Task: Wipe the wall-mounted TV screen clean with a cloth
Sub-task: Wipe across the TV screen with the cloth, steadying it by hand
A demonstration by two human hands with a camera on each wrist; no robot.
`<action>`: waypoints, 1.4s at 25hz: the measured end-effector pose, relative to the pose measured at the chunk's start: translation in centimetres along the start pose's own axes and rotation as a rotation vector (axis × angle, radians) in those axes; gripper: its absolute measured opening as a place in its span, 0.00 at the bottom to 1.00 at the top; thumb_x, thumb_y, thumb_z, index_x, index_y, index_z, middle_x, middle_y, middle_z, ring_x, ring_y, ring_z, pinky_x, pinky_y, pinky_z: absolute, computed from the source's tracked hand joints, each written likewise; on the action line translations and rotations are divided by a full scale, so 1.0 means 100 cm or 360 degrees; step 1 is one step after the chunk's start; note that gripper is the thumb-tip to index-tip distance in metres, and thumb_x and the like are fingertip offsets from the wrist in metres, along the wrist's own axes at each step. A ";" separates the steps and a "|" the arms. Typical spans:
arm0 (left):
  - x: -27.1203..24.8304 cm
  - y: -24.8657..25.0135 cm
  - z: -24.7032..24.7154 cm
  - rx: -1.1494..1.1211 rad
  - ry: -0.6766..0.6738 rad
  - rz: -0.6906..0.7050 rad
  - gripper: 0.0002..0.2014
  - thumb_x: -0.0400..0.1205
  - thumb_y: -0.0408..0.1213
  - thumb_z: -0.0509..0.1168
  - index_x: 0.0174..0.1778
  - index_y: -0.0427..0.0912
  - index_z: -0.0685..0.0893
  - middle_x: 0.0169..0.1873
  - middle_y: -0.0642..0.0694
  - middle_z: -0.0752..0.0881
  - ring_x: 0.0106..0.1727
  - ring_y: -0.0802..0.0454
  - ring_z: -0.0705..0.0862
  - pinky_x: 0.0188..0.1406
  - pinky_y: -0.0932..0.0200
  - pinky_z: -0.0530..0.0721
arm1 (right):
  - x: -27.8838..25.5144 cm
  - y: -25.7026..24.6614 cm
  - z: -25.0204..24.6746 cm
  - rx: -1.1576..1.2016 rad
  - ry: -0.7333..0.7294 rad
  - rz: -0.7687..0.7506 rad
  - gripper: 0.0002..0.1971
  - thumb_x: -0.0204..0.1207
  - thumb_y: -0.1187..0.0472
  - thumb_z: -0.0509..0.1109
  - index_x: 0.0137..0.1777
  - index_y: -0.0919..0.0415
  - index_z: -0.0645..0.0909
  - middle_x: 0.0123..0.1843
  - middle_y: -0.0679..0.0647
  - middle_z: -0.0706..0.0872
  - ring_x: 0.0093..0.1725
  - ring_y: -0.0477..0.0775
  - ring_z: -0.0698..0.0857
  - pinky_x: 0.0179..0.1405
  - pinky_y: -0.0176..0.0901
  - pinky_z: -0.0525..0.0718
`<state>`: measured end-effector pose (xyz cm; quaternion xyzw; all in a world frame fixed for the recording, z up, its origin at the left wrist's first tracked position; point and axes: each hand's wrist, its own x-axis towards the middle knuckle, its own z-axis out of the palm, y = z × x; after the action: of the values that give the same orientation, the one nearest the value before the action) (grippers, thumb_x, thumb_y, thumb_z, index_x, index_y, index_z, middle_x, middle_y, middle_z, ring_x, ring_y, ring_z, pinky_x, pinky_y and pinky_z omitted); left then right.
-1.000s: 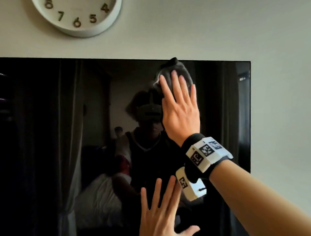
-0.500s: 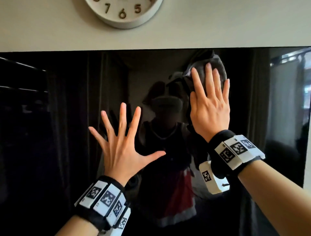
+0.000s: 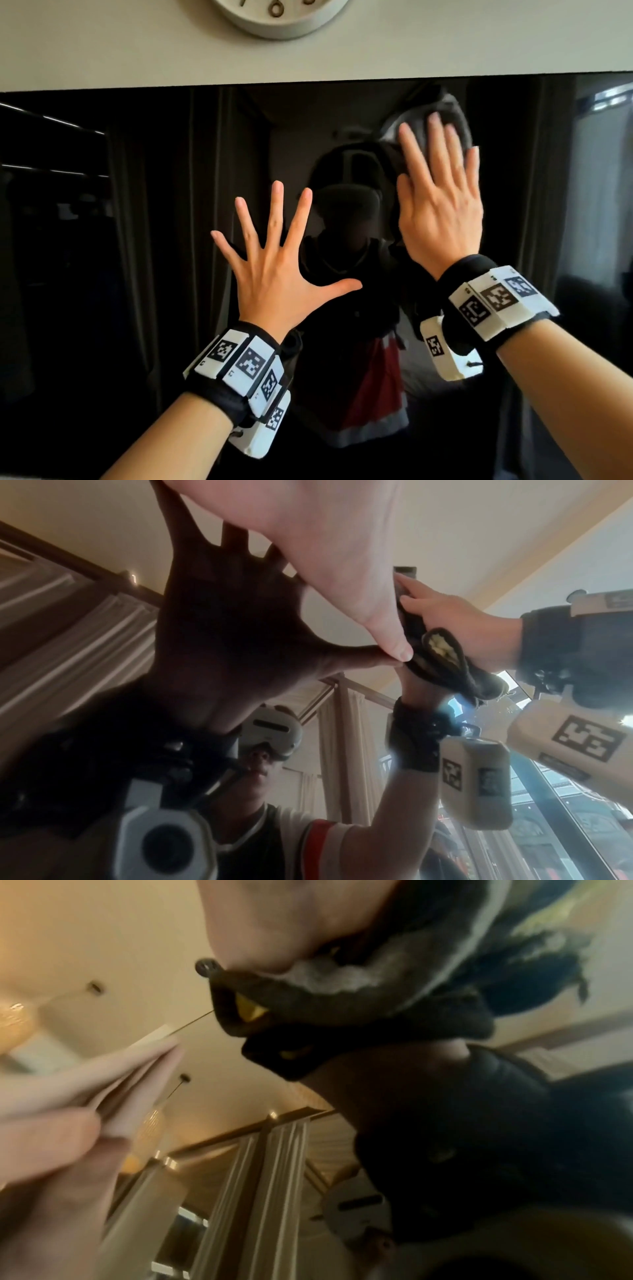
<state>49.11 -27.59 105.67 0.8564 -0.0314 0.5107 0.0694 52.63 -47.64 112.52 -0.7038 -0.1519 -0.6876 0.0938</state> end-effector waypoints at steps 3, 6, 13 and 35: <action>0.000 0.000 0.001 0.0017 0.0024 0.0004 0.65 0.60 0.89 0.53 0.88 0.60 0.36 0.87 0.51 0.32 0.85 0.29 0.32 0.73 0.10 0.42 | -0.029 -0.005 -0.001 0.0006 -0.0059 0.0050 0.28 0.86 0.58 0.56 0.85 0.51 0.58 0.86 0.58 0.57 0.85 0.58 0.54 0.84 0.63 0.51; -0.001 0.001 0.001 0.0004 0.0045 0.0003 0.65 0.60 0.88 0.54 0.88 0.59 0.39 0.88 0.50 0.35 0.86 0.28 0.33 0.73 0.10 0.42 | -0.067 -0.001 -0.007 -0.0037 -0.0270 -0.0307 0.28 0.85 0.58 0.57 0.85 0.50 0.59 0.86 0.57 0.57 0.85 0.57 0.55 0.84 0.60 0.52; -0.019 0.007 0.007 0.0022 -0.0016 0.0096 0.65 0.61 0.88 0.54 0.88 0.57 0.38 0.88 0.46 0.35 0.86 0.29 0.34 0.72 0.10 0.40 | -0.102 -0.003 -0.008 -0.0016 -0.0257 -0.0005 0.28 0.86 0.58 0.57 0.85 0.51 0.56 0.86 0.58 0.55 0.86 0.58 0.51 0.85 0.59 0.44; -0.070 0.011 0.034 0.0153 -0.0129 0.0256 0.66 0.61 0.86 0.57 0.89 0.55 0.39 0.89 0.43 0.40 0.87 0.29 0.38 0.73 0.12 0.39 | -0.201 0.020 -0.016 -0.0067 -0.0257 0.0265 0.28 0.85 0.59 0.56 0.84 0.53 0.56 0.85 0.63 0.57 0.85 0.59 0.51 0.85 0.60 0.45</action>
<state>48.55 -29.25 97.99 0.8733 -0.0783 0.4806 -0.0142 51.64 -51.82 92.66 -0.7688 -0.0854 -0.6216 0.1233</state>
